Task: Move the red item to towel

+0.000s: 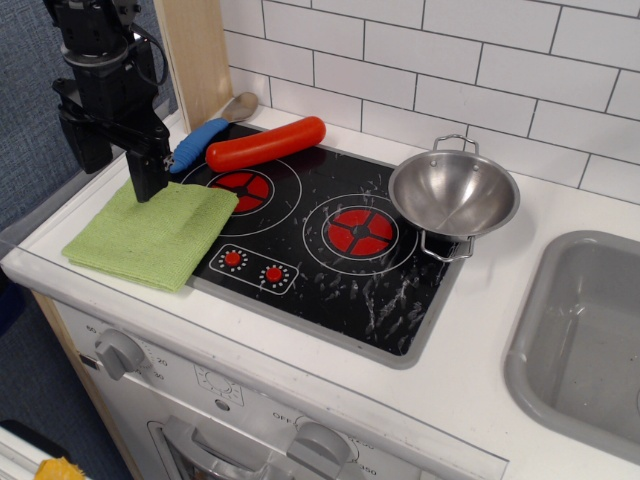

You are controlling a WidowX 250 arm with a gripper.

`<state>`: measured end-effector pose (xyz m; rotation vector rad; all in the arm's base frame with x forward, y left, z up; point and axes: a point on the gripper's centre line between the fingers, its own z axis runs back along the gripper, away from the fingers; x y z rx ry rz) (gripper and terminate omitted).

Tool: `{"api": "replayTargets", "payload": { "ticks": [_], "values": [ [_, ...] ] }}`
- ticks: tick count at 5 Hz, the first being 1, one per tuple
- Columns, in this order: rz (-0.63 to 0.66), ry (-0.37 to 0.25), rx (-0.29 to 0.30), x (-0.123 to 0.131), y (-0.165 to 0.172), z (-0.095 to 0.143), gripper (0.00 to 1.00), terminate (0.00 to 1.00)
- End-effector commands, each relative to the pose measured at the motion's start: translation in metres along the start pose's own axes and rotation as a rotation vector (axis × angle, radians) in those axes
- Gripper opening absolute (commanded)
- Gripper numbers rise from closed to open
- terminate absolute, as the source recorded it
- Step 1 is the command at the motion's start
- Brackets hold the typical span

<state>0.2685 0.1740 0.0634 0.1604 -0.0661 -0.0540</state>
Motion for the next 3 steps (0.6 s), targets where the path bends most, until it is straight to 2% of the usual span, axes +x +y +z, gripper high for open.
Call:
{"api": "replayTargets", "payload": {
  "ticks": [1,2,3],
  "values": [
    [0.000,0.000,0.000,0.000,0.000,0.000,1.00,0.00],
    [-0.015,-0.012,0.028,0.016,-0.010,0.009,1.00,0.00],
    [0.021,-0.029,0.018,0.035,0.001,0.006,1.00,0.00]
  ]
}}
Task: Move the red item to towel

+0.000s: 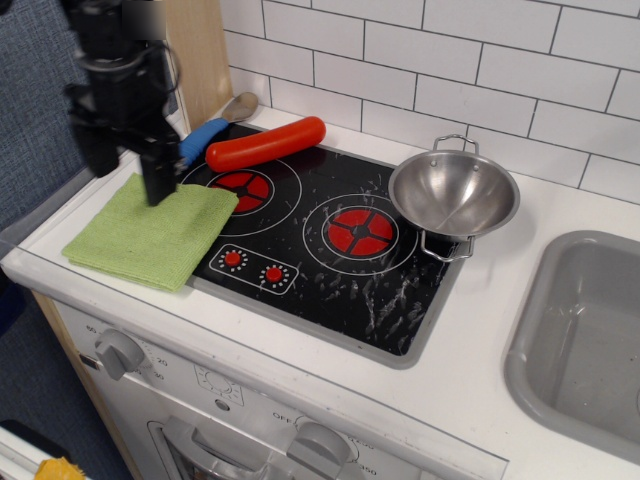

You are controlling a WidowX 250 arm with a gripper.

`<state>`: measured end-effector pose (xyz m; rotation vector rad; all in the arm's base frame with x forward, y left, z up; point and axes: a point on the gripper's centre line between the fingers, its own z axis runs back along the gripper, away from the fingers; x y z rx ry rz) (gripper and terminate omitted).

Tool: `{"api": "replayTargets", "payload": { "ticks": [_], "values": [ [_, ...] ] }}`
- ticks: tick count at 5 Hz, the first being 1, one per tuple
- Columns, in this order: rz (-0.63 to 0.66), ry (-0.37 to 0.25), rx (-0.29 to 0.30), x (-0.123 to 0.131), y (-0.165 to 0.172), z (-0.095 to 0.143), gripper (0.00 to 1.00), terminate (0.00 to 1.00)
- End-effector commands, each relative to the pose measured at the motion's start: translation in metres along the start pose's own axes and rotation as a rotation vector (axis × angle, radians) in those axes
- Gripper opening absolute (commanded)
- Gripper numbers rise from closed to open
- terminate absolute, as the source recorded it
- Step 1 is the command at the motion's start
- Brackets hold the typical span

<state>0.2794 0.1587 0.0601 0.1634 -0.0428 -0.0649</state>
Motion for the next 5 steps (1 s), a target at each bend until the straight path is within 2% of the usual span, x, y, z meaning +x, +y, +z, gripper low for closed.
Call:
{"api": "replayTargets", "payload": {
  "ticks": [1,2,3,4,5],
  "values": [
    [-0.098,-0.110,-0.043,0.065,0.003,0.002,1.00,0.00],
    [-0.163,-0.124,-0.082,0.093,-0.003,-0.012,1.00,0.00],
    [-0.219,-0.094,-0.118,0.104,-0.018,-0.027,1.00,0.00],
    [-0.255,-0.068,-0.124,0.106,-0.028,-0.036,1.00,0.00],
    [-0.266,-0.070,-0.117,0.101,-0.030,-0.033,0.00,0.00]
  ]
}}
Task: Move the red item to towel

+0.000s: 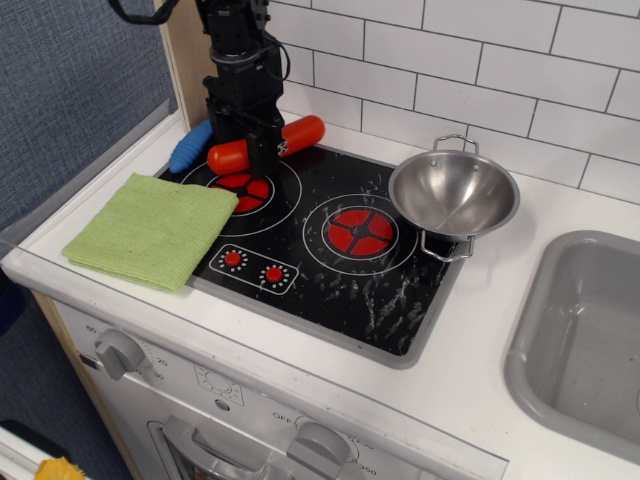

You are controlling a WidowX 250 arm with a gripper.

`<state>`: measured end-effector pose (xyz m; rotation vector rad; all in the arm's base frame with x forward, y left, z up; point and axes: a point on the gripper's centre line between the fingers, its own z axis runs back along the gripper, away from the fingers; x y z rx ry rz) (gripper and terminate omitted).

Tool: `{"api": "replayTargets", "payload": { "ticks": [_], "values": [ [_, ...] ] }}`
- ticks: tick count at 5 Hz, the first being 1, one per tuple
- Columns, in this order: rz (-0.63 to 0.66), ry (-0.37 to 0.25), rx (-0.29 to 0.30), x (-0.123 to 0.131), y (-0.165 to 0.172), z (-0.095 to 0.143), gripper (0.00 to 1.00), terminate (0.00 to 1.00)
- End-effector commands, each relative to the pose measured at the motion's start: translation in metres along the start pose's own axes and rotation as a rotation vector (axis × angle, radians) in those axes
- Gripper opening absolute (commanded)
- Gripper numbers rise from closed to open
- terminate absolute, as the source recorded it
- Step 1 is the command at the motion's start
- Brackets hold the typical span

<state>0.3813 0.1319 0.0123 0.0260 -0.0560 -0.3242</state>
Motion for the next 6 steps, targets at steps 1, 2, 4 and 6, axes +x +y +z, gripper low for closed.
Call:
{"api": "replayTargets", "payload": {
  "ticks": [1,2,4,6],
  "values": [
    [0.006,-0.087,0.048,-0.006,-0.006,0.039,0.00,0.00],
    [0.102,-0.121,0.083,-0.038,0.000,0.068,0.00,0.00],
    [0.192,-0.025,0.120,-0.119,0.009,0.046,0.00,0.00],
    [0.160,-0.015,0.105,-0.134,0.000,0.039,0.00,0.00]
  ]
}}
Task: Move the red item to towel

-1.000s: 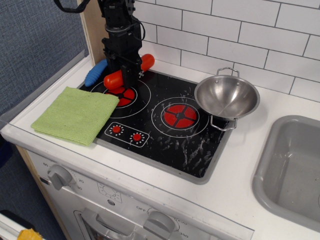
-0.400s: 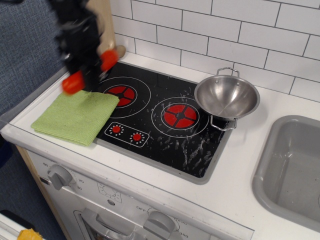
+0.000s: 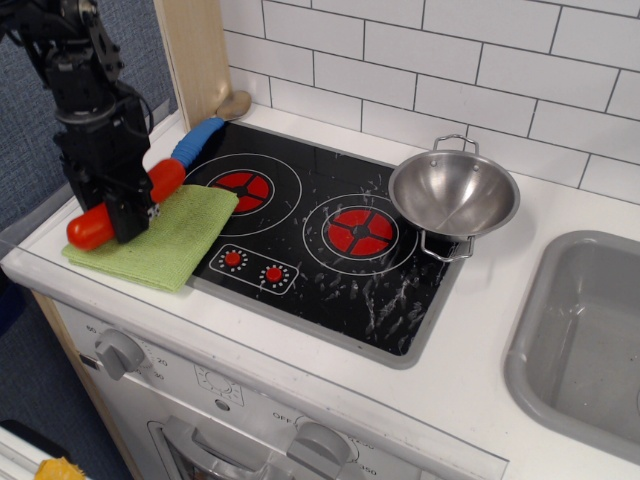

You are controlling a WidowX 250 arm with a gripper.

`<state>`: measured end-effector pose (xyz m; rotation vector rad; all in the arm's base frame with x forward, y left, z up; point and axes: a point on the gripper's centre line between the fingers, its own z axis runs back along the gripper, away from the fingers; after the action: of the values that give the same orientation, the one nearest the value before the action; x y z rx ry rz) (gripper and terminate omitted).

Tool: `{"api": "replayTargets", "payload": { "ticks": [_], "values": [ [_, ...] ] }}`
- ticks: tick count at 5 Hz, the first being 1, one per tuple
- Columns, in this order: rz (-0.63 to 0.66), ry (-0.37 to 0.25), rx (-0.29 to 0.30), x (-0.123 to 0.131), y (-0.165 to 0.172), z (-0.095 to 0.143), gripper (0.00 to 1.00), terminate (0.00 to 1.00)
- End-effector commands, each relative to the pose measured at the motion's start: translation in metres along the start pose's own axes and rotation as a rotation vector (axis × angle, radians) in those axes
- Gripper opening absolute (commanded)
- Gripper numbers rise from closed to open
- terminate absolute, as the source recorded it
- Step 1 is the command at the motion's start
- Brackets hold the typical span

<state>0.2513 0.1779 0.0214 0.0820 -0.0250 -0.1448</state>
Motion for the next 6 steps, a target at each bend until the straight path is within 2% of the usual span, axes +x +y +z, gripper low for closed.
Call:
{"api": "replayTargets", "payload": {
  "ticks": [1,3,4,5,6],
  "values": [
    [-0.033,-0.094,0.037,0.001,-0.006,0.031,1.00,0.00],
    [-0.044,-0.177,0.022,-0.006,-0.009,0.080,1.00,0.00],
    [-0.057,-0.161,0.005,-0.007,-0.010,0.082,1.00,0.00],
    [-0.091,-0.057,0.053,-0.005,-0.011,0.070,1.00,0.00],
    [-0.091,-0.057,0.053,-0.005,-0.011,0.070,1.00,0.00]
  ]
}}
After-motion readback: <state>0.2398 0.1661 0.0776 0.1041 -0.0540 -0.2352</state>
